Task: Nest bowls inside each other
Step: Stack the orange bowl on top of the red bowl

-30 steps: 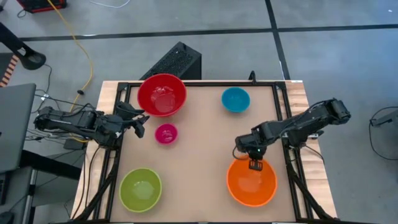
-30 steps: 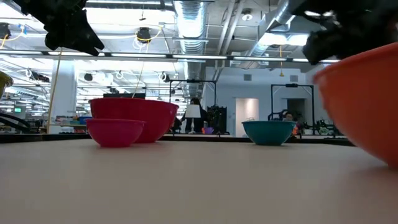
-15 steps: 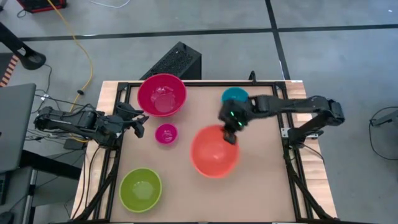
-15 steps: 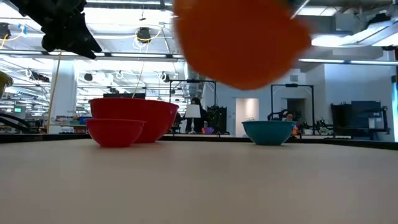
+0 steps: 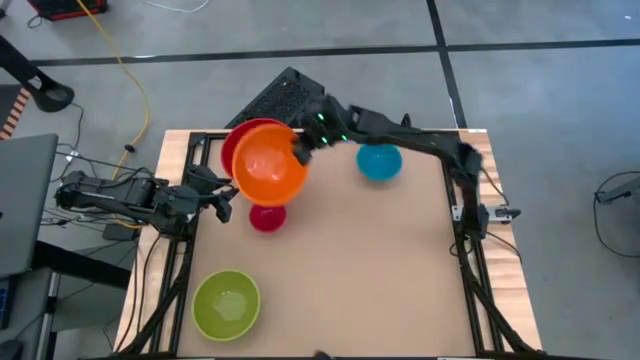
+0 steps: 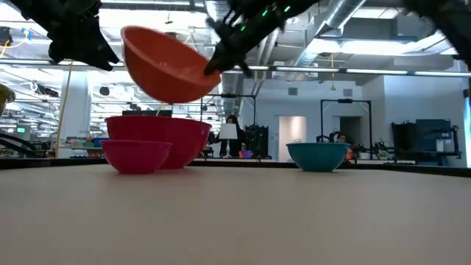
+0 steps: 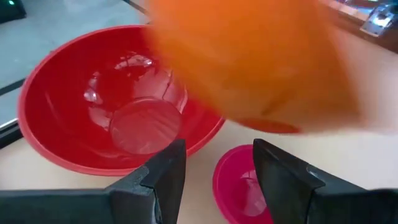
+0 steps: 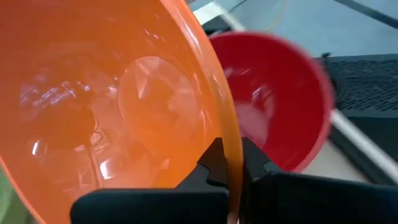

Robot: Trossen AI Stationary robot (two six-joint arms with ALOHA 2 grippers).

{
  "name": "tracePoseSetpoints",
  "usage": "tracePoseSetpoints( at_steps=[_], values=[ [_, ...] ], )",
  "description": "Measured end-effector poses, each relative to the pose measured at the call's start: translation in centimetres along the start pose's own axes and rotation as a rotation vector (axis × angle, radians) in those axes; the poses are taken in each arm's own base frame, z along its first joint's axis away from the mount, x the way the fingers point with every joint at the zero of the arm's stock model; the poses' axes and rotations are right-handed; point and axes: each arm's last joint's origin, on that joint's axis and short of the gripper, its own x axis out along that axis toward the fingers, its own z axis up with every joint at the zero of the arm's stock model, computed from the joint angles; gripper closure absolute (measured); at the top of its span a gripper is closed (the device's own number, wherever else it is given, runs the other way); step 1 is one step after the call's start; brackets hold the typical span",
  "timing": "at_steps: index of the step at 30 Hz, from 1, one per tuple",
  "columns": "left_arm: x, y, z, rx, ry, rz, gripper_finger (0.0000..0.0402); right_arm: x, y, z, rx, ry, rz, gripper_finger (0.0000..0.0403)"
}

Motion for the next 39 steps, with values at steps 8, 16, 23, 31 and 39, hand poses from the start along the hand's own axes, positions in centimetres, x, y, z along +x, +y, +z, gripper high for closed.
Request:
tracePoseSetpoints(
  at_steps=[8, 16, 23, 31, 39],
  values=[
    [-1.1, 1.3, 1.0, -0.02, -0.109, 0.203, 0.0226, 5.9, -3.0, 2.3, 0.148, -0.05, -0.009, 0.0398],
    [-1.4, 2.0, 0.7, -0.044, -0.123, 0.303, 0.0226, 9.4, -4.6, 0.6, 0.223, -0.016, -0.043, 0.0398],
    [-1.3, 2.3, 0.6, -0.064, -0.095, 0.313, 0.0226, 10.5, -5.3, -0.4, 0.228, 0.011, -0.095, 0.0398],
    [-1.3, 2.3, 0.6, -0.09, -0.082, 0.297, 0.0226, 10.4, -5.3, -0.4, 0.198, -0.006, -0.144, 0.0374],
    [-1.3, 2.3, 0.6, -0.114, -0.084, 0.292, 0.0226, 10.4, -5.5, -0.5, 0.201, 0.013, -0.159, 0.0334]
  ],
)
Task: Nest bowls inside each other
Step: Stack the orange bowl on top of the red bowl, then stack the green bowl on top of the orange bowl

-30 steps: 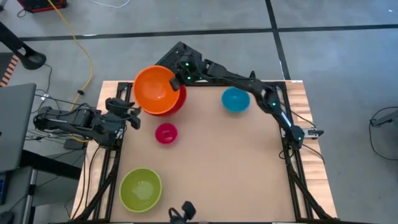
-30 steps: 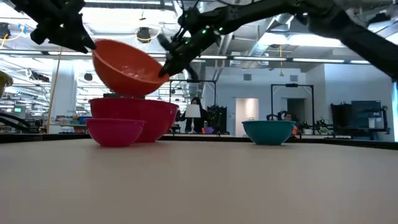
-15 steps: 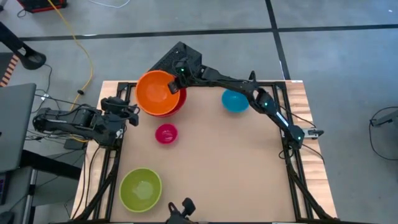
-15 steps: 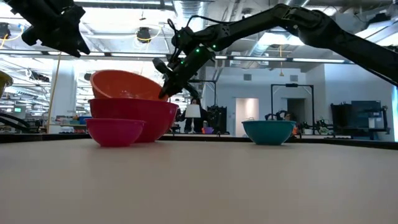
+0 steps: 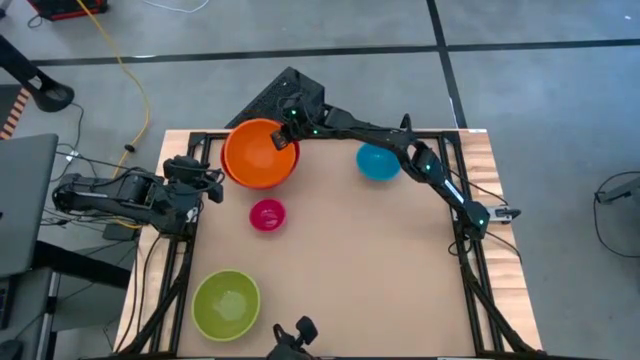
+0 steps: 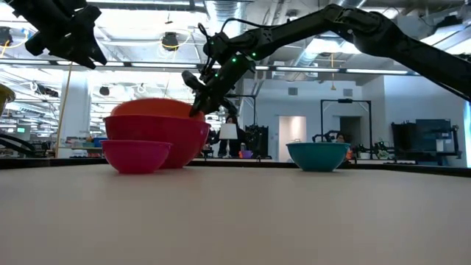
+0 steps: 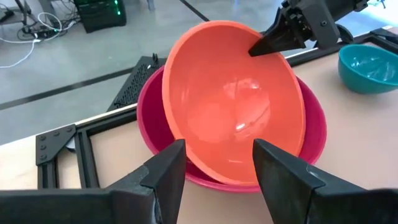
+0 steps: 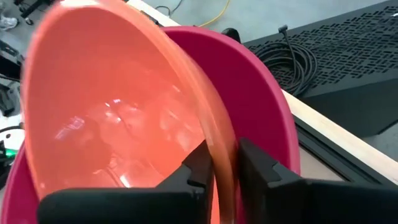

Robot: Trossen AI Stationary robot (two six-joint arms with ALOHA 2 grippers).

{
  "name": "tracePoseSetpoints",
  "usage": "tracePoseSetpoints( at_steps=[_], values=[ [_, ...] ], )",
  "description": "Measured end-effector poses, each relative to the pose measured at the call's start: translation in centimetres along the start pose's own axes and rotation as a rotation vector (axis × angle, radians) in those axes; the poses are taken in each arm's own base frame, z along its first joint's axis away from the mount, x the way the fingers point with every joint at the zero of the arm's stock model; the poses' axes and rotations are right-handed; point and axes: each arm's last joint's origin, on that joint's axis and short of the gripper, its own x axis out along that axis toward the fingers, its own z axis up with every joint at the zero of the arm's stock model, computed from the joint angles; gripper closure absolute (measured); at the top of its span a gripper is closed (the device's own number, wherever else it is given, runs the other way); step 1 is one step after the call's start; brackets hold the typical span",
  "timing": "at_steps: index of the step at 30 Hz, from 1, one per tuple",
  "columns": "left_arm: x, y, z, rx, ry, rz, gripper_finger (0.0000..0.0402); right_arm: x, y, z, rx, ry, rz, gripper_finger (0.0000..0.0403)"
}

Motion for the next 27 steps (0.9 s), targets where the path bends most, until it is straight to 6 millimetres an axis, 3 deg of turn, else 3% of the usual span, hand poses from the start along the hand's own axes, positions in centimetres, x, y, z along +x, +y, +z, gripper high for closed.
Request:
tracePoseSetpoints(
  at_steps=[9, 18, 27],
  values=[
    [0.0, -0.1, 0.0, -0.021, 0.009, -0.011, 0.0226, 0.0, -0.2, 0.1, 0.0, -0.017, -0.042, 0.0295],
    [0.0, -0.1, 0.0, -0.033, 0.021, -0.021, 0.0226, -0.2, -0.8, 0.4, -0.018, -0.019, -0.054, 0.0215],
    [0.0, -0.1, -0.1, -0.031, 0.034, -0.033, 0.0226, -0.2, -1.2, 0.5, -0.013, 0.035, 0.051, 0.0175]
  ],
)
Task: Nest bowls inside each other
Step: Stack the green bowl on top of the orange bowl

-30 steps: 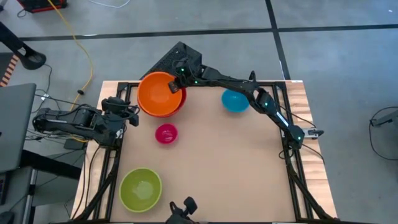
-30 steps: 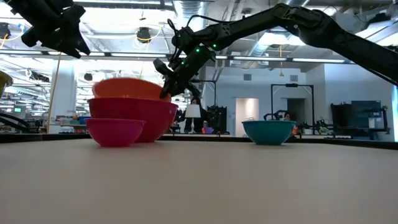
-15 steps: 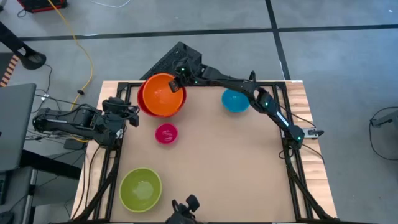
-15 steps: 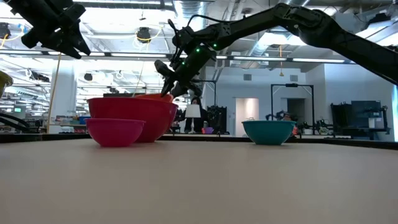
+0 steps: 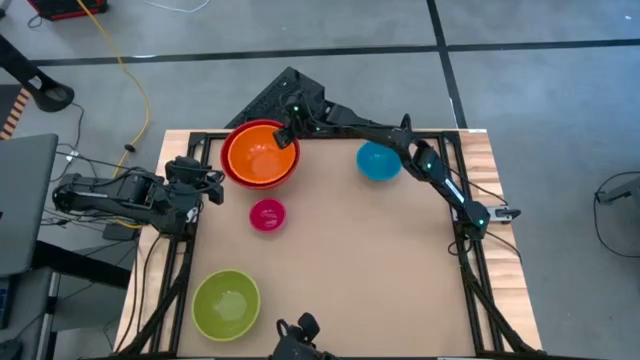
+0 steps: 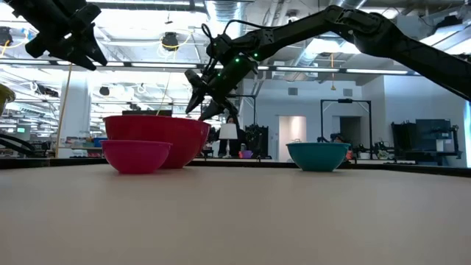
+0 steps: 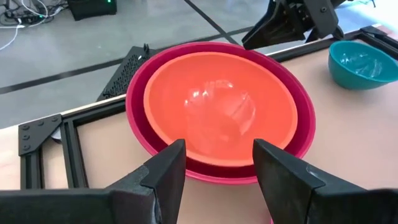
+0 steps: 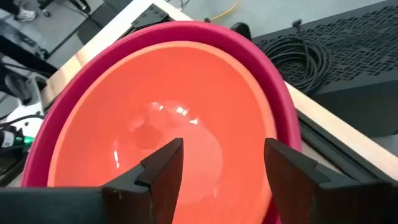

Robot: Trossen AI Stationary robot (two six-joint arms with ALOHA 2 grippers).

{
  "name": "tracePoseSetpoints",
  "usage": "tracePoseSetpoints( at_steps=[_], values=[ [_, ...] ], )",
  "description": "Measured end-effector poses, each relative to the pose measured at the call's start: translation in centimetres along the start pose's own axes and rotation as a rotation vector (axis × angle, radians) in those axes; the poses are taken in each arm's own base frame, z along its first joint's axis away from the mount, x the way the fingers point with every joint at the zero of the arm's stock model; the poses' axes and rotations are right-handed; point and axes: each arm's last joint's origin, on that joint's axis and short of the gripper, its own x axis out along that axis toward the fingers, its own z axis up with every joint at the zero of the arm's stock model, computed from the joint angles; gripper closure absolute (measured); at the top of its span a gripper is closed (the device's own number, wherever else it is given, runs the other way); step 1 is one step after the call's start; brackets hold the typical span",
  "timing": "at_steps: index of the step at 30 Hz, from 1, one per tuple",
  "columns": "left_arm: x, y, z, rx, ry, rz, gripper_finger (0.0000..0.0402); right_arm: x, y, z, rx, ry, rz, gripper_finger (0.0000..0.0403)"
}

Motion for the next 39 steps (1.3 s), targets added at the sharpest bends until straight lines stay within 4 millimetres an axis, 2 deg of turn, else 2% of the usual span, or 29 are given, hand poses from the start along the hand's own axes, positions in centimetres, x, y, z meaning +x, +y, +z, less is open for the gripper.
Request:
tracePoseSetpoints(
  at_steps=[5, 11, 16, 22, 27, 30, 35, 39],
  values=[
    [0.0, -0.1, -0.2, 0.002, 0.051, -0.045, 0.0226, -0.8, -0.3, 0.4, 0.011, 0.036, 0.062, 0.0177],
    [0.2, -1.7, -0.6, 0.009, 0.25, -0.253, 0.0226, -3.1, 0.1, 0.9, -0.034, 0.107, 0.133, 0.0179],
    [0.5, -4.6, 0.0, 0.076, 0.323, -0.549, 0.0226, -6.6, 2.6, 1.5, -0.126, 0.105, 0.162, 0.0179],
    [-0.4, -6.6, 1.6, 0.221, 0.455, -0.749, 0.0226, -11.3, 6.0, 0.8, -0.247, 0.185, 0.189, 0.018],
    [-2.2, -7.8, 3.9, 0.41, 0.5, -0.899, 0.0226, -14.7, 8.7, -1.5, -0.296, 0.351, 0.194, 0.018],
    [-2.8, -8.7, 3.9, 0.577, 0.532, -0.969, 0.0226, -16.4, 11.1, -3.4, -0.349, 0.44, 0.219, 0.018],
    [-3.6, -11.0, 1.5, 0.749, 0.651, -1.107, 0.0226, -19.2, 15.0, -6.4, -0.451, 0.54, 0.268, 0.018],
    [-4.2, -13.2, -1.4, 0.836, 0.777, -1.09, 0.0226, -21.5, 17.6, -9.0, -0.609, 0.589, 0.234, 0.018]
  ],
)
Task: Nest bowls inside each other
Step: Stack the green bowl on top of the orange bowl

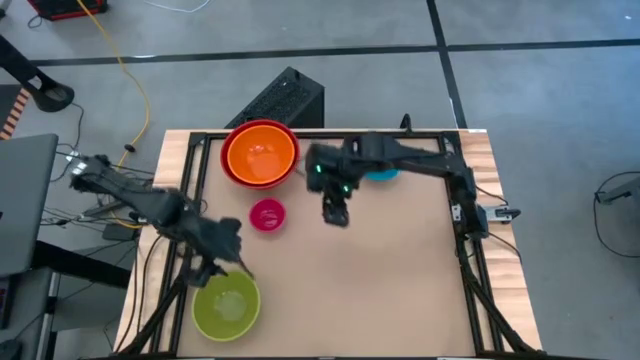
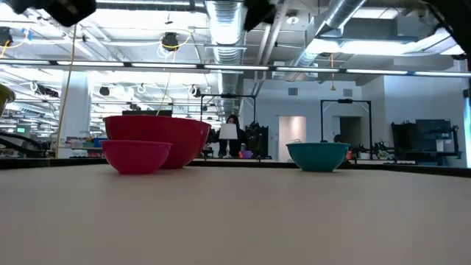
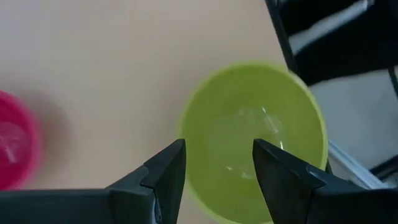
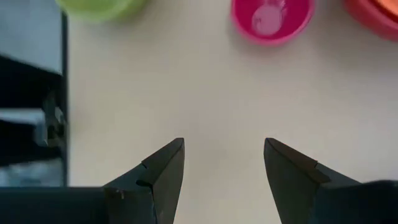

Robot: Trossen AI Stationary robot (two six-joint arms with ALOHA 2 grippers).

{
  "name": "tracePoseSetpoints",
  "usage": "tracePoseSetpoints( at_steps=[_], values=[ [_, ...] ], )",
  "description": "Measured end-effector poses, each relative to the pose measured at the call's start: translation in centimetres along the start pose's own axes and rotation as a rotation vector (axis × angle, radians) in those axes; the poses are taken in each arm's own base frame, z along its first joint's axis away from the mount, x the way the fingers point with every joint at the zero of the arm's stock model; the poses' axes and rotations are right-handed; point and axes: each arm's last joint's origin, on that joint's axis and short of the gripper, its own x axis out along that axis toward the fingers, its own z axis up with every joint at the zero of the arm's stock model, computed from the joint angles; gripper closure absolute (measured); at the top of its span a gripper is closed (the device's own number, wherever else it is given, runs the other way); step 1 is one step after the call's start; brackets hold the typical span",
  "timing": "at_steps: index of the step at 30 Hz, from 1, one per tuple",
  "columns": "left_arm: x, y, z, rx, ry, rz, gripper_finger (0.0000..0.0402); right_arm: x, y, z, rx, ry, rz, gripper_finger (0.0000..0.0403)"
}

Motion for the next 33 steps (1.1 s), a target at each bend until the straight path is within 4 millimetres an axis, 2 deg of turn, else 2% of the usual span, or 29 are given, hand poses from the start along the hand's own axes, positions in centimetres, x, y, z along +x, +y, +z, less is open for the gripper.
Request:
tracePoseSetpoints(
  at_steps=[4, 8, 12, 15, 17, 21, 30, 33],
  values=[
    [3.5, -1.2, 0.3, -0.046, 0.121, 0.062, 0.0226, -1.0, 3.7, -1.6, -0.107, 0.06, -0.048, 0.018],
    [6.4, -1.4, 0.5, -0.068, 0.204, 0.147, 0.0226, -2.2, 7.0, -2.7, -0.204, 0.029, -0.075, 0.018],
    [8.3, -1.1, 0.6, -0.066, 0.257, 0.216, 0.0226, -3.5, 9.5, -3.7, -0.279, -0.024, -0.106, 0.018],
    [9.1, -0.7, 0.5, -0.045, 0.274, 0.299, 0.0226, -4.1, 10.7, -4.2, -0.314, -0.052, -0.124, 0.018],
    [9.5, -0.5, 0.6, -0.031, 0.284, 0.327, 0.0226, -4.3, 11.1, -4.4, -0.324, -0.059, -0.126, 0.018],
    [10.1, -0.5, 0.3, 0.013, 0.329, 0.277, 0.0226, -4.3, 10.9, -4.3, -0.298, -0.062, -0.141, 0.018],
    [12.3, 1.0, -2.3, -0.03, 0.376, 0.265, 0.0226, -4.3, 9.7, -3.6, -0.245, -0.094, -0.155, 0.018],
    [12.6, 1.4, -2.8, -0.071, 0.38, 0.278, 0.0237, -4.4, 9.5, -3.5, -0.241, -0.098, -0.156, 0.018]
  ],
)
